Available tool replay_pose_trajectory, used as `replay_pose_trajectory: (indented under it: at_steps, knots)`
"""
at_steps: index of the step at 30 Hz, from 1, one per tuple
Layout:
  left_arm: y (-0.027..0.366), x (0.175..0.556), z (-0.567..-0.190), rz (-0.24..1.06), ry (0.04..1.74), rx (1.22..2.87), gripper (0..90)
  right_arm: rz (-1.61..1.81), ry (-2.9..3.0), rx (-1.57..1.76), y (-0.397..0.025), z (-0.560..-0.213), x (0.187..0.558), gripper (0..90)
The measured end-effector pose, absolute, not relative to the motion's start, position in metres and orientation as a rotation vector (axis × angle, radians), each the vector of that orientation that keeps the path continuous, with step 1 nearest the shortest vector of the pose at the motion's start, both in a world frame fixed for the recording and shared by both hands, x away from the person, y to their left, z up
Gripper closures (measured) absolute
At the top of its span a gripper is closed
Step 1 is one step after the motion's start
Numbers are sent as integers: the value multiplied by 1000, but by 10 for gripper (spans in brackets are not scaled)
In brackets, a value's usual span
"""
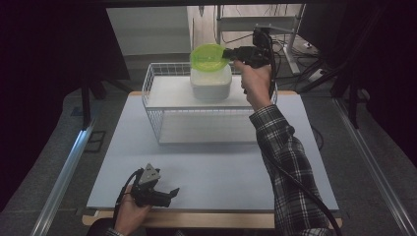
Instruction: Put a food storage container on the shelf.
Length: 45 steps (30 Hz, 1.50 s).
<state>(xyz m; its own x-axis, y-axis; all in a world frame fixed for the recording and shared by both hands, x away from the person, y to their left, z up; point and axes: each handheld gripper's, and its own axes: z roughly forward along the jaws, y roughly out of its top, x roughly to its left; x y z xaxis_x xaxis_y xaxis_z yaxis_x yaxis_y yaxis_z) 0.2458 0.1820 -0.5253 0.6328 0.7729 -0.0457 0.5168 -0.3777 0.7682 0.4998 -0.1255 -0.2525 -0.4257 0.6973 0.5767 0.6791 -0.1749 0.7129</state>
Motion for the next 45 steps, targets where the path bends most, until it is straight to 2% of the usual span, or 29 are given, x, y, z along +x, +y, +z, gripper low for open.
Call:
replay_pose_trajectory:
  at_steps: [10, 13, 16, 23, 27, 45]
  knots:
    - [182, 246, -526, 412, 1007, 2068, 18, 1625, 2017, 1636, -122, -252, 505, 688]
    - [182, 246, -526, 412, 1007, 2070, 18, 1620, 2010, 1625, -122, -252, 505, 639]
    - [182, 246, -526, 413, 1008, 2070, 18, 1625, 2007, 1610, -123, -252, 506, 549]
    - [182, 245, -526, 417, 1009, 2071, 18, 1661, 2053, 1528, -127, -252, 504, 277]
    - [182, 245, -526, 417, 1009, 2073, 18, 1655, 2072, 1460, -131, -253, 500, 194]
    - [182, 245, -526, 423, 1016, 2078, 17, 1609, 2181, 1307, -150, -268, 467, 121]
